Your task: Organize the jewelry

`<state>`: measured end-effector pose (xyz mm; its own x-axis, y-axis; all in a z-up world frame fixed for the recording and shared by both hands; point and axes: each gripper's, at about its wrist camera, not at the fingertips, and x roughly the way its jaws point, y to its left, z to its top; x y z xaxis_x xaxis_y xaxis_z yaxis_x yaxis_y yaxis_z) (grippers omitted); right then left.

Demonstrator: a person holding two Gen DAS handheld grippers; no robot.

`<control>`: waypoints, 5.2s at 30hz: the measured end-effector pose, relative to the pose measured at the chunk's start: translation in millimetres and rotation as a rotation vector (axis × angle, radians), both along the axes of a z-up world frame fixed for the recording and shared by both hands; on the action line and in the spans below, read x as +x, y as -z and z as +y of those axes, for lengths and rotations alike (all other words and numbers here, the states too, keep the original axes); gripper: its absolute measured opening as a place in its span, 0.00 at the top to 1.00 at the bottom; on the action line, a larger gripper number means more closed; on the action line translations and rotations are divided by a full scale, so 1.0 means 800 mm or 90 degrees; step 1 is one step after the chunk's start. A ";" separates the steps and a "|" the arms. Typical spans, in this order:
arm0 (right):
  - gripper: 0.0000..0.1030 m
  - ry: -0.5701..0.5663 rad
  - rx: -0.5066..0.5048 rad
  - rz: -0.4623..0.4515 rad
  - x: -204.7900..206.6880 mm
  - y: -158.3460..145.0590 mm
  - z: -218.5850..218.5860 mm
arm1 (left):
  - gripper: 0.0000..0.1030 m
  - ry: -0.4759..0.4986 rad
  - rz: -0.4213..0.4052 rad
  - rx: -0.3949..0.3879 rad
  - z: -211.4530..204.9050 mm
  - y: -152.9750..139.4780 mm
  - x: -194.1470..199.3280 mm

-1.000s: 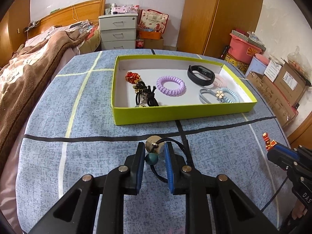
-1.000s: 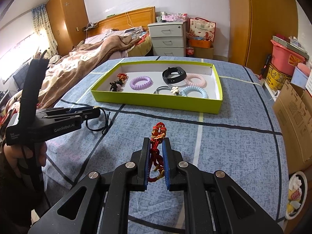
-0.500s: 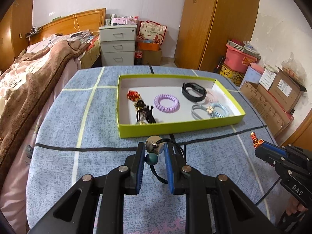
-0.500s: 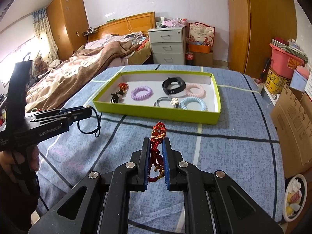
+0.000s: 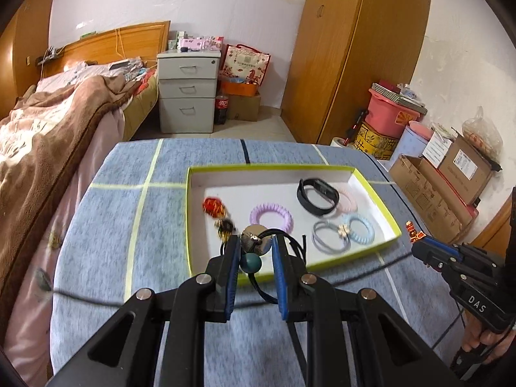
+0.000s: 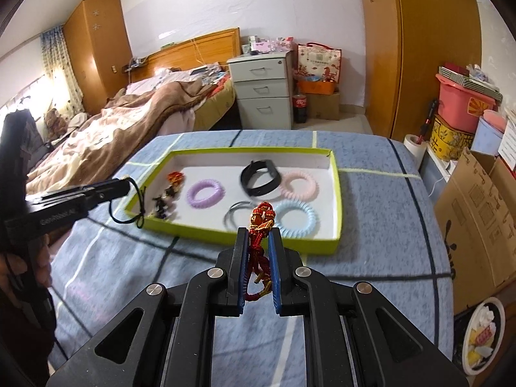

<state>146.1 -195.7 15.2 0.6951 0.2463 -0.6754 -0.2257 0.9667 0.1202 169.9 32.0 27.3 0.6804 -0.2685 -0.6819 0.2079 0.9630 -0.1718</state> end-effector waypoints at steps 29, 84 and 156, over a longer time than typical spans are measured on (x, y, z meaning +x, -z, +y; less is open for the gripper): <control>0.88 0.045 -0.075 0.073 0.110 0.057 -0.024 | 0.79 -0.009 0.081 0.024 -0.021 0.058 0.131; 0.52 0.037 -0.015 -0.022 -0.009 0.015 0.019 | 0.50 -0.118 0.002 0.093 -0.019 0.027 -0.043; 0.52 0.045 0.006 -0.030 -0.043 0.024 0.032 | 0.51 -0.138 -0.009 0.100 -0.035 0.032 -0.077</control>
